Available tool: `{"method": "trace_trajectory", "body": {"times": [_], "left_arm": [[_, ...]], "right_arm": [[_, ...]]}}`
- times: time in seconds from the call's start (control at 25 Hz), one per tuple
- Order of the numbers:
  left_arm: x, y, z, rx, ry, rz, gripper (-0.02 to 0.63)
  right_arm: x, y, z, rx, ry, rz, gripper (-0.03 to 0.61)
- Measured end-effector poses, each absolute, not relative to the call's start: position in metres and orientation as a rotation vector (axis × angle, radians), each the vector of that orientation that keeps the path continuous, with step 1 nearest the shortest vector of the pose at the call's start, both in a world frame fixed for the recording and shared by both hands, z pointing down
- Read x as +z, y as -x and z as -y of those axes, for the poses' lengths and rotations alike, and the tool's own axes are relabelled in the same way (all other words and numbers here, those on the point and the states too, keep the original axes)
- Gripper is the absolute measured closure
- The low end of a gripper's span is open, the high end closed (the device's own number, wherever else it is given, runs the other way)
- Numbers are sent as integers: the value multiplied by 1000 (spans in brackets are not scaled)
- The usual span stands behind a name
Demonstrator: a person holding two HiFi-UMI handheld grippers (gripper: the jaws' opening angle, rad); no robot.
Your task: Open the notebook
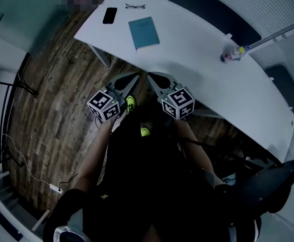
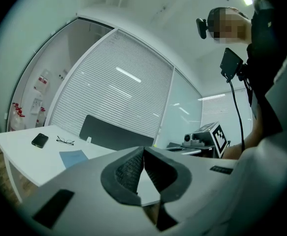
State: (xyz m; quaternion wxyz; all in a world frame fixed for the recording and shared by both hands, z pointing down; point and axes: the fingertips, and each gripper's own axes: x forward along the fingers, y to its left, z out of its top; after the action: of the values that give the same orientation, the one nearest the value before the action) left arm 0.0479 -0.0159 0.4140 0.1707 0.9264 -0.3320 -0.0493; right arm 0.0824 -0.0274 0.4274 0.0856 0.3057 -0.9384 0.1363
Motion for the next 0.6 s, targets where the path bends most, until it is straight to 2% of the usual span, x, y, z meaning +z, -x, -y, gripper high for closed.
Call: {"method": "trace_trajectory", "body": {"times": [0.6], "left_arm": [[446, -30, 112, -118, -2690, 902, 594]], "right_arm": [[457, -61, 126, 459, -995, 2707, 580]]}}
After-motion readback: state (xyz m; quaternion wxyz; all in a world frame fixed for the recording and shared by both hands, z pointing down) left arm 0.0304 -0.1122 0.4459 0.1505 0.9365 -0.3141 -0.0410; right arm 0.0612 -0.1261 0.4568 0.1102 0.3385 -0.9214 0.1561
